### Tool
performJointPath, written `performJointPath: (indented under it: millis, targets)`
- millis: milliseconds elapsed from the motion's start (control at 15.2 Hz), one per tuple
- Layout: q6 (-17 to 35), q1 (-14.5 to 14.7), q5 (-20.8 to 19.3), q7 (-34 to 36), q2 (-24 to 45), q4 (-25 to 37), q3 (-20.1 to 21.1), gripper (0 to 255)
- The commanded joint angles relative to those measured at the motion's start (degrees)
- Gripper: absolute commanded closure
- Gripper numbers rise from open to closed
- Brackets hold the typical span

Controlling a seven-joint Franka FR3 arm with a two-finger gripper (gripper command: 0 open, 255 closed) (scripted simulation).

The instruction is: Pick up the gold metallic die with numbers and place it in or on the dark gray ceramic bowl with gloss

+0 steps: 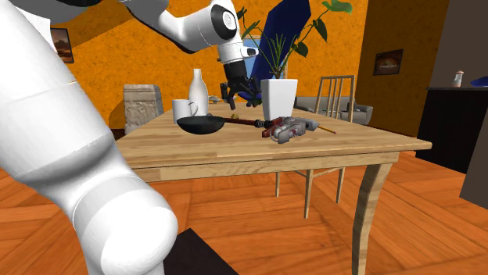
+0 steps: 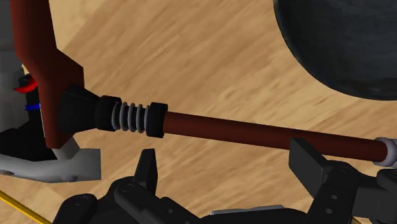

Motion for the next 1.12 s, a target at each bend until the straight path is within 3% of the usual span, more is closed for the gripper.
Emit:
performJointPath:
  millis: [0,528,924,1056]
  targets:
    - [0.31,0.25,-0.61,1.97,3.53,3.02,1.78,0]
    - [-1.35,2.48,-6.89,10.31,20.57,19.71,8.31,0]
    - [-5.94,7.79,-14.16,15.69,35.26,36.48,10.93,0]
    - [-4.4,7.64,-14.13,15.77,35.23,34.95,10.69,0]
